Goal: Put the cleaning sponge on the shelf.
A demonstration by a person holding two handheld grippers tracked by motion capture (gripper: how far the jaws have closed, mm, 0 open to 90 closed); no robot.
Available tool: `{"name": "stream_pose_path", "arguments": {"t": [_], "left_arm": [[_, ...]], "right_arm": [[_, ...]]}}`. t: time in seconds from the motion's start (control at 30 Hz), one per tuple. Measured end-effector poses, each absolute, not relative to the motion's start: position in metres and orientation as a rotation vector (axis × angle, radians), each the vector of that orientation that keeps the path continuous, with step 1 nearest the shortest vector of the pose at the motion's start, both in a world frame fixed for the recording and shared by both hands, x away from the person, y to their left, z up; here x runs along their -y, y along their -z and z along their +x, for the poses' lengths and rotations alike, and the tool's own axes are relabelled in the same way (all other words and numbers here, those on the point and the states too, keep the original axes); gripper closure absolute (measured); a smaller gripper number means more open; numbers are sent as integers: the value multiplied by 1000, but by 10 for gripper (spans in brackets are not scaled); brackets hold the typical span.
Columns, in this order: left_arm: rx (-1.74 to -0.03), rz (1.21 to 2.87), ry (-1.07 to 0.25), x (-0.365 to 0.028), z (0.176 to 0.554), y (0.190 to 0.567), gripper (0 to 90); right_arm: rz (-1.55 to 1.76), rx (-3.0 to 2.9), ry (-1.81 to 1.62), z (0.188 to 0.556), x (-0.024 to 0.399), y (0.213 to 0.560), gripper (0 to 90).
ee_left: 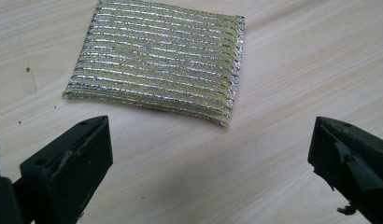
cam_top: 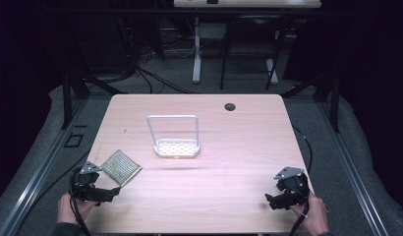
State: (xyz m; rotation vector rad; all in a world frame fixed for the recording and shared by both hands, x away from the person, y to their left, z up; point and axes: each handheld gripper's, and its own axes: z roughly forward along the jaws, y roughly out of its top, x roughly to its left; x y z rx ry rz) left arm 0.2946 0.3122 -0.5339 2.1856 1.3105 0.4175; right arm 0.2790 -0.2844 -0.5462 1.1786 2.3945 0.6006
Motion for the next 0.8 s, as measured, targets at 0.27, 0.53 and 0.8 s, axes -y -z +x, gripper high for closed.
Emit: {"name": "stream_pose_path", "arguments": {"t": [0.27, 0.53, 0.8], "left_arm": [[-1298, 2185, -443, -312, 294, 532, 0], [-1269, 2220, -441, -312, 305, 529, 0], [-1274, 2202, -447, -310, 317, 526, 0]], "right_arm": [[1143, -2397, -601, 278, 282, 545, 23], [1132, -2419, -592, 278, 280, 547, 30], [1110, -2445, -561, 279, 278, 549, 34]]}}
